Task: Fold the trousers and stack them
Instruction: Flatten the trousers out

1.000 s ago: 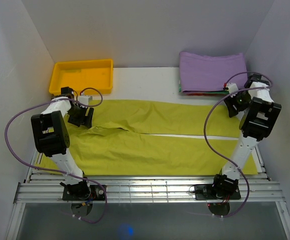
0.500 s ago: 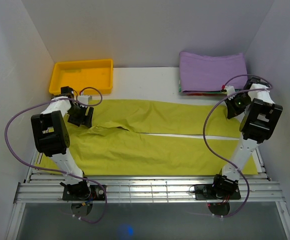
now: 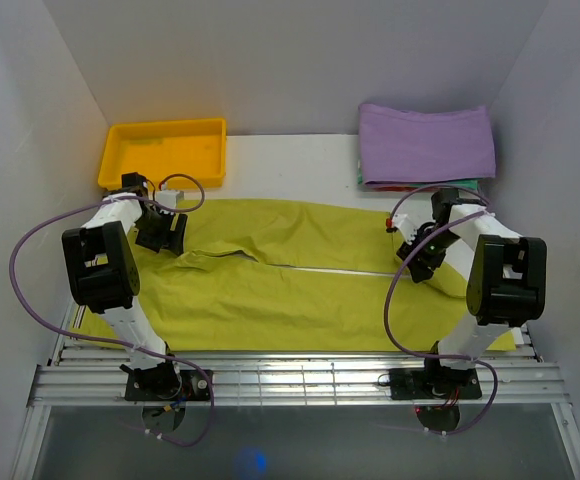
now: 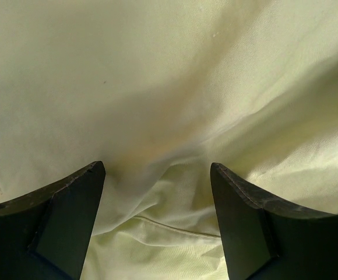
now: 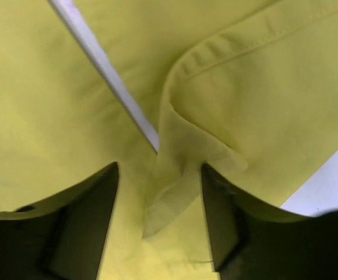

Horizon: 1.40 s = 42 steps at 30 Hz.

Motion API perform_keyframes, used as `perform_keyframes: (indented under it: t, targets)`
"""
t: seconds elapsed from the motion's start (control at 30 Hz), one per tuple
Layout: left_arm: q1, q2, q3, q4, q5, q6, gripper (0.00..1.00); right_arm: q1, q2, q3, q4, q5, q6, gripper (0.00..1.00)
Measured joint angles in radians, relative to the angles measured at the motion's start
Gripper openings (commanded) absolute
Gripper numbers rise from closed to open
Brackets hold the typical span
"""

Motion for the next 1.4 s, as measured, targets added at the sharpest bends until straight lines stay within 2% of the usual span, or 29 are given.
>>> perform_keyframes:
  t: [0.13, 0.33, 0.53, 0.73, 0.93, 1.17, 1.4]
  targets:
    - [0.0, 0.002, 0.0, 0.002, 0.0, -0.004, 0.84, 0.016, -0.019, 0.036, -0.059, -0.053, 0.015, 0.69]
    - [0.0, 0.01, 0.0, 0.003, 0.002, -0.007, 0.84, -0.007, 0.01, 0.268, -0.141, -0.129, 0.045, 0.68]
    - [0.0, 0.01, -0.001, 0.003, 0.001, -0.007, 0.84, -0.022, 0.11, 0.375, -0.17, -0.137, 0.053, 0.67]
    - [0.0, 0.01, -0.008, 0.008, 0.001, -0.005, 0.85, -0.022, 0.219, 0.375, -0.278, -0.139, 0.023, 0.69]
    - [0.0, 0.01, -0.008, 0.01, 0.001, -0.003, 0.85, -0.004, 0.194, 0.375, -0.357, -0.154, 0.013, 0.67]
    - [0.0, 0.01, -0.009, 0.01, 0.0, -0.004, 0.88, 0.134, 0.09, 0.308, -0.288, -0.067, 0.179, 0.67]
    - [0.0, 0.01, -0.008, 0.01, 0.0, -0.008, 0.9, 0.28, 0.043, 0.166, -0.188, 0.11, 0.31, 0.67]
